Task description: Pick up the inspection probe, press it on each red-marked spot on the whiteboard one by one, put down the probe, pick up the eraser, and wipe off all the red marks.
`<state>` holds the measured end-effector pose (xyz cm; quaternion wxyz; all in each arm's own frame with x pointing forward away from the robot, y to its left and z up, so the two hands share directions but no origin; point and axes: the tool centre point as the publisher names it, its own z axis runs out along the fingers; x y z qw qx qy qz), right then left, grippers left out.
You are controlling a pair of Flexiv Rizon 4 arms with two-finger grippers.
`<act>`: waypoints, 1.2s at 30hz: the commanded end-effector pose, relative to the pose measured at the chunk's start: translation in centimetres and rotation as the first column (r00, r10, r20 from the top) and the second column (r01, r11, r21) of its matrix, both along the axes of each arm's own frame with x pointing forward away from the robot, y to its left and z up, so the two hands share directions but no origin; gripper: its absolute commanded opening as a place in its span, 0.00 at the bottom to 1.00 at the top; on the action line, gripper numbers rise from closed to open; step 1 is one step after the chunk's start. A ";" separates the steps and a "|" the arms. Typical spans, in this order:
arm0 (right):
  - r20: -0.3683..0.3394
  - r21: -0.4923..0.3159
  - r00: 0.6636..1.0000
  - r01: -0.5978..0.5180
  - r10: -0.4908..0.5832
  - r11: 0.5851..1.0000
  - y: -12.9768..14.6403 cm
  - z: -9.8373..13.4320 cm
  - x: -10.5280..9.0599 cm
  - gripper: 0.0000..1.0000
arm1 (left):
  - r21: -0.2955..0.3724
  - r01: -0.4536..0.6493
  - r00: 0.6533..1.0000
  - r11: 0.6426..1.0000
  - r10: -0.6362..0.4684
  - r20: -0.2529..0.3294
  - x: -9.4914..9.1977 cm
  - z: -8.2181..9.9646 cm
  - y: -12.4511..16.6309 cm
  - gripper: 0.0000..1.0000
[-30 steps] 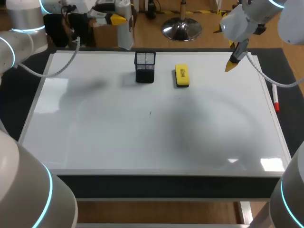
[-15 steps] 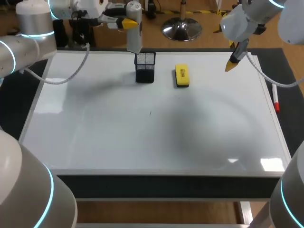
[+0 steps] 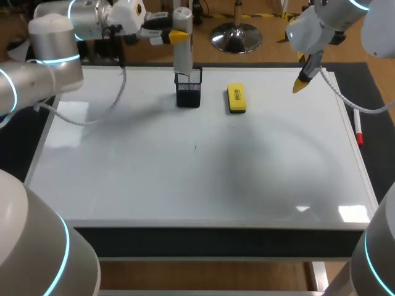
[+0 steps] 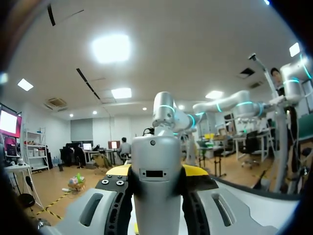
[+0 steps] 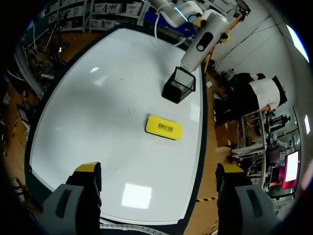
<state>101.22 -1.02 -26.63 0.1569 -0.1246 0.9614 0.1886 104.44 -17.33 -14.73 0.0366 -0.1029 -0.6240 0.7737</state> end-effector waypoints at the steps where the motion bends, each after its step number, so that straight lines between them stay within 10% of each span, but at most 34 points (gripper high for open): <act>1: -0.001 -0.004 1.000 -0.001 0.001 1.000 0.0 0.0 0.0 1.00 | 0.006 -0.640 0.757 0.768 0.633 -0.161 -0.5 0.0 -0.3 0.00; 16: -0.001 -0.004 1.000 -0.001 0.001 1.000 0.0 0.0 0.0 1.00 | -0.021 -0.639 0.759 0.769 0.627 -0.176 0.4 -1.4 -0.7 0.00; 36: -0.001 -0.004 1.000 -0.001 0.001 1.000 0.0 0.0 0.0 1.00 | -0.077 -0.520 0.849 0.851 0.505 -0.152 2.0 -2.2 -0.5 0.00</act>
